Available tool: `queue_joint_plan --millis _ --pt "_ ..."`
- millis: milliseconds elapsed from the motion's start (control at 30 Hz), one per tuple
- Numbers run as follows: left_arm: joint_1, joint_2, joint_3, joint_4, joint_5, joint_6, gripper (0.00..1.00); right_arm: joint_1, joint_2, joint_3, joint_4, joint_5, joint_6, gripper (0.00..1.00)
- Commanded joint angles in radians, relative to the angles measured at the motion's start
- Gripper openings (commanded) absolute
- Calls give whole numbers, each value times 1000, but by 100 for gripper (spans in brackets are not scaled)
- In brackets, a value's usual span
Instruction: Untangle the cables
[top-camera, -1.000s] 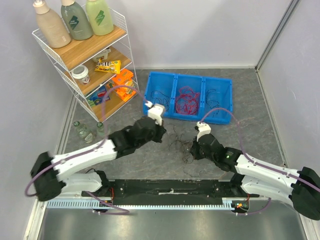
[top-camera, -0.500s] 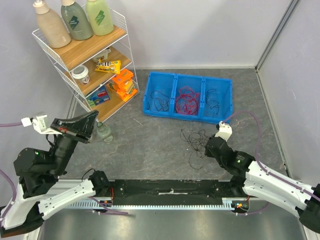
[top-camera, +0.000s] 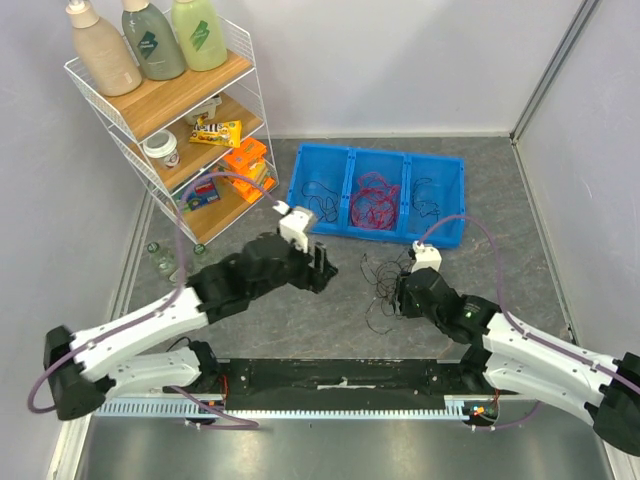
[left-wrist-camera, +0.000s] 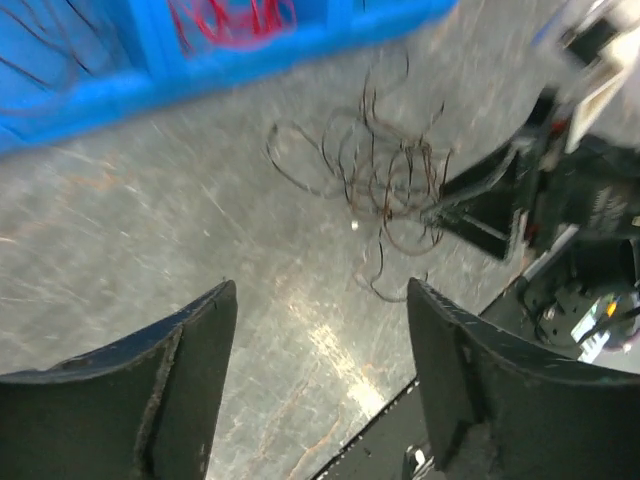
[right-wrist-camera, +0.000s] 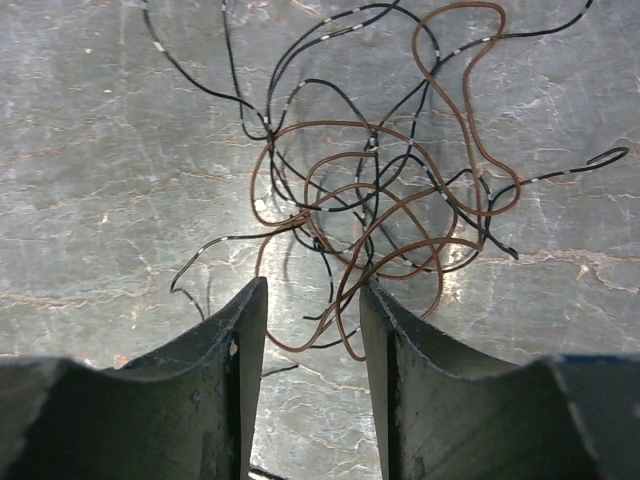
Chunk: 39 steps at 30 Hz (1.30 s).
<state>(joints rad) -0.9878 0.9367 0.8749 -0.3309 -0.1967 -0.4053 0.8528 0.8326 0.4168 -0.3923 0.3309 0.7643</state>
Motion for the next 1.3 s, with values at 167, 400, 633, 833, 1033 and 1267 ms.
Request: queue_joint_plan --millis 167,400,633,833,1033,1267 --pt "64 433 33 326 242 -242 89 0 -111 43 14 -17 -13 56" --pt "127 787 122 578 416 -395 86 -1 -151 36 3 -21 -28 59" --pt "126 970 213 674 430 -464 87 -1 -190 7 -3 -24 -19 60" --pt "113 1016 240 670 338 -449 67 -1 -173 5 3 -23 -25 60" --pt "110 978 247 593 266 -385 2 -1 -109 14 20 -7 -8 65" --pt "110 587 61 566 215 -297 2 -1 77 23 62 66 53 67"
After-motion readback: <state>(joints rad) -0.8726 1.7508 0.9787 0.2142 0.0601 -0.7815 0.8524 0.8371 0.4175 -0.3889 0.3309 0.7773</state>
